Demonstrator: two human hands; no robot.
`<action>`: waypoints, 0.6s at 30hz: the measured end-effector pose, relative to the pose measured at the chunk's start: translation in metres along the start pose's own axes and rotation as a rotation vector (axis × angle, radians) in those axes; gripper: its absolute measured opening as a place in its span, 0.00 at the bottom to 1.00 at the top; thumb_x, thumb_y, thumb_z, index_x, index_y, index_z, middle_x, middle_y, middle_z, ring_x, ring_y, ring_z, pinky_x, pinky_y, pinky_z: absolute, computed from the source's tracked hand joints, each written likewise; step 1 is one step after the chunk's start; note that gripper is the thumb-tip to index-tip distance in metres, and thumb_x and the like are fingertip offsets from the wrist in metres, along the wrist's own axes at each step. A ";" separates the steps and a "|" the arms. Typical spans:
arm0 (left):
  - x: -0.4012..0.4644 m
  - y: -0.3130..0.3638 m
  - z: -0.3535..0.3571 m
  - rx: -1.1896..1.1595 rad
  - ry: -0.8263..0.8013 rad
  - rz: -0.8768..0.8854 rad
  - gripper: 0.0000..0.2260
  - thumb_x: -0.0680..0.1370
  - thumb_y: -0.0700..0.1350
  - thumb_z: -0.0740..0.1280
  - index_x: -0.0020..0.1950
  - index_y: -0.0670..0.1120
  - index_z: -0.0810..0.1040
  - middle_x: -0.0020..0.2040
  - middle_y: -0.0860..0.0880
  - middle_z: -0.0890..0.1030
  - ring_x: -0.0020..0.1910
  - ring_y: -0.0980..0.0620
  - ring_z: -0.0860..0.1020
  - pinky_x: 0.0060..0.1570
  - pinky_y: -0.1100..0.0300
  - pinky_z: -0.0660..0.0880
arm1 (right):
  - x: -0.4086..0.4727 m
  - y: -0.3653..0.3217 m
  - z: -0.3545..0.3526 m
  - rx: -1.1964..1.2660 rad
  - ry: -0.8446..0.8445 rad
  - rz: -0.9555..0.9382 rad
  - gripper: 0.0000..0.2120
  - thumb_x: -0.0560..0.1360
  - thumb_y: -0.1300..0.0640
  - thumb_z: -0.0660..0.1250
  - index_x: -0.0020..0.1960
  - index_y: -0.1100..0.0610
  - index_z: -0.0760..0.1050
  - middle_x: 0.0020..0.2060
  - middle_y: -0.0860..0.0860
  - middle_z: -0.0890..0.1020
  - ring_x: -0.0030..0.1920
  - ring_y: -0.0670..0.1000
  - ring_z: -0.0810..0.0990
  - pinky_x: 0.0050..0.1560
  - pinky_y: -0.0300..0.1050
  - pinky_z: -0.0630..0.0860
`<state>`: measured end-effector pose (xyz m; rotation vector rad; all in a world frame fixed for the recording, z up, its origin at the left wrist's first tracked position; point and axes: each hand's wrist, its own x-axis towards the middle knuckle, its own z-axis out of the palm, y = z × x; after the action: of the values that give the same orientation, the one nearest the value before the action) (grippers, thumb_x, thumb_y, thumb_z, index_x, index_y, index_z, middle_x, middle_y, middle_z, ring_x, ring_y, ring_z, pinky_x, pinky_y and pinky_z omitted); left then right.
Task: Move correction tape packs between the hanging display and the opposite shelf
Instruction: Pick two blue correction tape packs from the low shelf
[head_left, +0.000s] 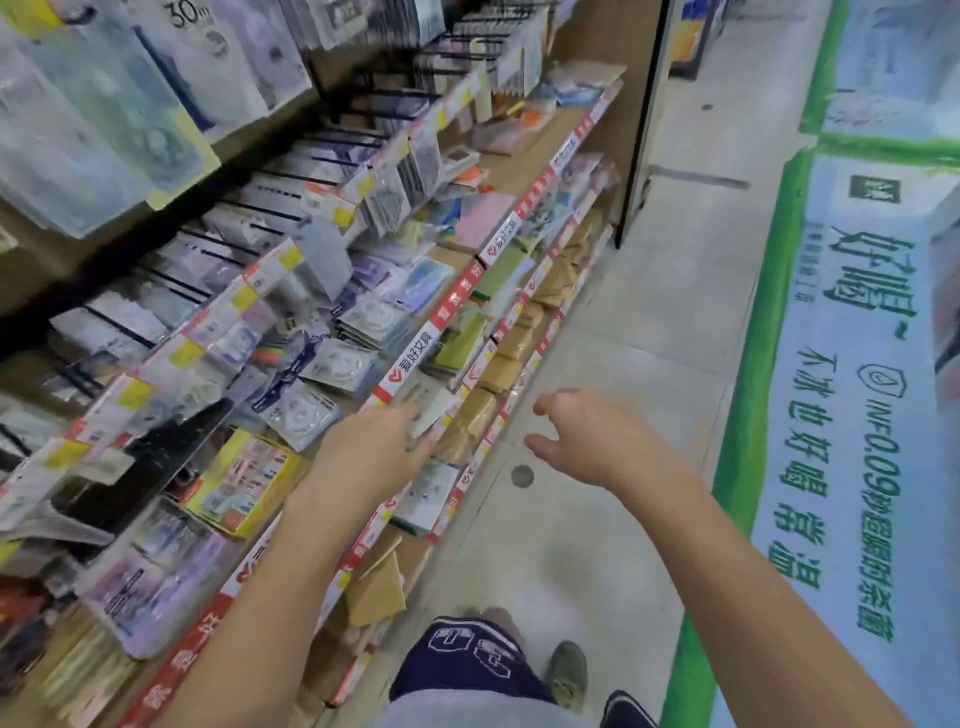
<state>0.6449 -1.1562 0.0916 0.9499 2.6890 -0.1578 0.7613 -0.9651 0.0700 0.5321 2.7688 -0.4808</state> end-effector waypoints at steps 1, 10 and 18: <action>0.007 0.003 0.000 0.008 -0.012 -0.002 0.20 0.83 0.59 0.57 0.68 0.49 0.74 0.55 0.48 0.82 0.54 0.47 0.80 0.51 0.50 0.80 | 0.007 0.007 -0.003 0.009 -0.012 0.002 0.18 0.82 0.48 0.60 0.66 0.58 0.74 0.60 0.55 0.79 0.58 0.58 0.79 0.57 0.52 0.77; 0.108 0.027 0.000 -0.042 -0.130 -0.075 0.22 0.83 0.58 0.58 0.74 0.50 0.70 0.65 0.48 0.79 0.61 0.47 0.78 0.55 0.52 0.78 | 0.094 0.071 -0.022 0.037 -0.069 -0.016 0.20 0.82 0.48 0.61 0.70 0.55 0.72 0.62 0.55 0.79 0.61 0.58 0.78 0.59 0.52 0.76; 0.238 0.034 -0.025 -0.145 -0.156 -0.146 0.18 0.83 0.56 0.60 0.67 0.48 0.73 0.61 0.46 0.80 0.55 0.46 0.80 0.49 0.53 0.78 | 0.216 0.111 -0.059 -0.059 -0.167 -0.057 0.21 0.82 0.43 0.60 0.68 0.54 0.73 0.61 0.51 0.80 0.61 0.56 0.78 0.57 0.48 0.76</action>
<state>0.4842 -0.9825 0.0438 0.6708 2.5845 -0.0623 0.6007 -0.7802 0.0221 0.3825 2.6348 -0.4337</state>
